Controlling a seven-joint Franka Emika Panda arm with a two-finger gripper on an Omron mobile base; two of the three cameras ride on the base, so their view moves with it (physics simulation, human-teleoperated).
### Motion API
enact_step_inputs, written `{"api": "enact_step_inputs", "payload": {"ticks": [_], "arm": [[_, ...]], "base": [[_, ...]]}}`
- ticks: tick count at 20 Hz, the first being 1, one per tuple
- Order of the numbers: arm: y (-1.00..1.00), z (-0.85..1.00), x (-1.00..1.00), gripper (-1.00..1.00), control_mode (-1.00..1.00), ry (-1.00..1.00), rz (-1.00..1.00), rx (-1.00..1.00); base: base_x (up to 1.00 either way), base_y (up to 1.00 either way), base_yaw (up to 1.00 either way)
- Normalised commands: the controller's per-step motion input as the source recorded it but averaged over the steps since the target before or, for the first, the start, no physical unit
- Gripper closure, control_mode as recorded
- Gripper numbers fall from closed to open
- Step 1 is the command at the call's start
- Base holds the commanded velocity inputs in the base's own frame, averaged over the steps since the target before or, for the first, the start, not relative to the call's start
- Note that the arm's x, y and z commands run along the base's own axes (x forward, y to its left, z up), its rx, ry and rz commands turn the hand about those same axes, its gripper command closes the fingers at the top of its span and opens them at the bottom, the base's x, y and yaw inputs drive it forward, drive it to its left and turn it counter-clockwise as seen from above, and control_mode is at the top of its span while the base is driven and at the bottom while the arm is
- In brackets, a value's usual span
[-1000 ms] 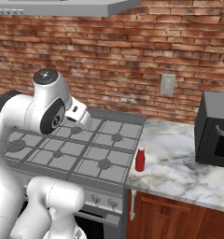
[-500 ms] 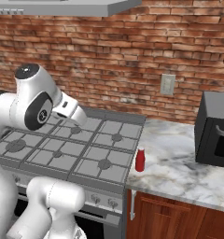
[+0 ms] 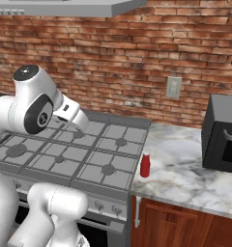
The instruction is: Take 2 condiments from the cabinet and move them on the counter near the stove.Make sure the condiments are lined up with each other, next to each other.
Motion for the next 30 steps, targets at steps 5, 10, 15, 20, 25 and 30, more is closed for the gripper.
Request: {"api": "enact_step_inputs", "payload": {"ticks": [5, 10, 15, 20, 25, 30], "arm": [[0.00, 0.00, -0.14, -1.00, -1.00, 0.00, 0.00, 0.00], [0.00, 0.00, 0.00, -1.00, 1.00, 0.00, 0.00, 0.00], [0.00, 0.00, 0.00, -1.00, 1.00, 0.00, 0.00, 0.00], [0.00, 0.00, 0.00, -1.00, 1.00, 0.00, 0.00, 0.00], [0.00, 0.00, 0.00, -1.00, 1.00, 0.00, 0.00, 0.00], [0.00, 0.00, 0.00, -1.00, 1.00, 0.00, 0.00, 0.00]], "base": [[0.00, 0.00, 0.00], [-0.96, -0.18, -0.01], [-1.00, -0.58, -0.20], [-0.12, -0.46, -0.83], [0.00, 0.00, -1.00], [0.00, -0.08, -0.99]]}}
